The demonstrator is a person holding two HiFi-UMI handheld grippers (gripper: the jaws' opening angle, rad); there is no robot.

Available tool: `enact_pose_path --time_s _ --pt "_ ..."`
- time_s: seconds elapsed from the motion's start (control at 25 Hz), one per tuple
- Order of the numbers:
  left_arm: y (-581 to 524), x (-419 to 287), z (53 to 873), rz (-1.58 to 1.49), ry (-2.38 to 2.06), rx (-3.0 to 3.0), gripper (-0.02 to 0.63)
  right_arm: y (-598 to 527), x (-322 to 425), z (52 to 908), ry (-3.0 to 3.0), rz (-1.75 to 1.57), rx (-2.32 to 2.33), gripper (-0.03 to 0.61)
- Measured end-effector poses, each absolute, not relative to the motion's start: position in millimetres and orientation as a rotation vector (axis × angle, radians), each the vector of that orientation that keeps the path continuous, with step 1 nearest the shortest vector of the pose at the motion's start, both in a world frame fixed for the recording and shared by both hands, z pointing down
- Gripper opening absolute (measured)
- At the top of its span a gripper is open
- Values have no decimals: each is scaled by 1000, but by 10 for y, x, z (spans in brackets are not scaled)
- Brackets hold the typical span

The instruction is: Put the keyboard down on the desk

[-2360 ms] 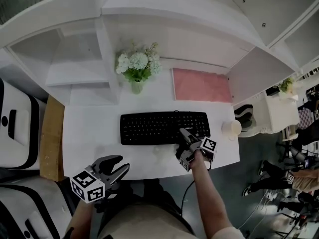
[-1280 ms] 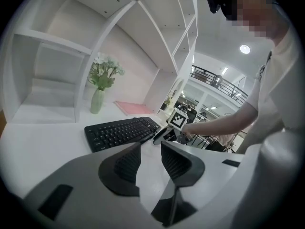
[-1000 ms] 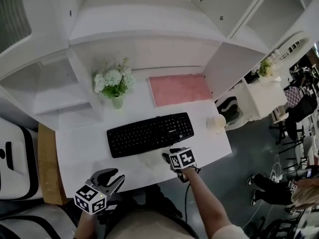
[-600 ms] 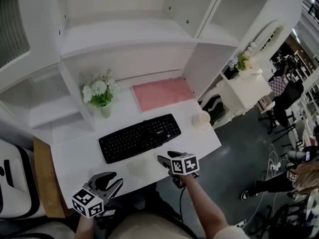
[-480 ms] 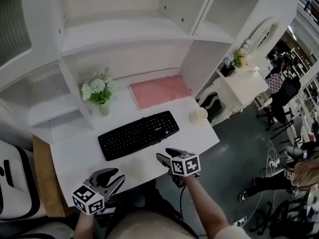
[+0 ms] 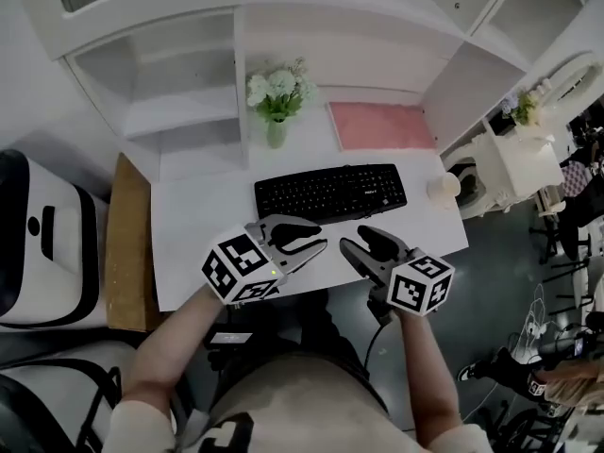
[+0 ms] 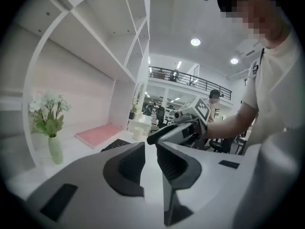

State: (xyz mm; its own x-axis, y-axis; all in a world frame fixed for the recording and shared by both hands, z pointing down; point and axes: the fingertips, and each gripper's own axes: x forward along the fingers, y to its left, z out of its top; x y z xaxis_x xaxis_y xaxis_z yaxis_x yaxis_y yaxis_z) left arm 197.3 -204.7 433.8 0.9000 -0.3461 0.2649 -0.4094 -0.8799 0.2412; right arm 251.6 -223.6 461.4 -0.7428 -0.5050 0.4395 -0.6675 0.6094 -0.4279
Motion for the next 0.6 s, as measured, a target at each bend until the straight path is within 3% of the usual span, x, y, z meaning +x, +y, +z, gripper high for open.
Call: enact_pose_path --time_s 0.2,0.6 --pt "-2017 2015 4241 304 -563 2763 17 -2162 2462 4354 -2584 795 1086 28" --pt "-1669 2442 3973 160 -509 2788 14 -1771 2834 3980 -2590 584 1277 23"
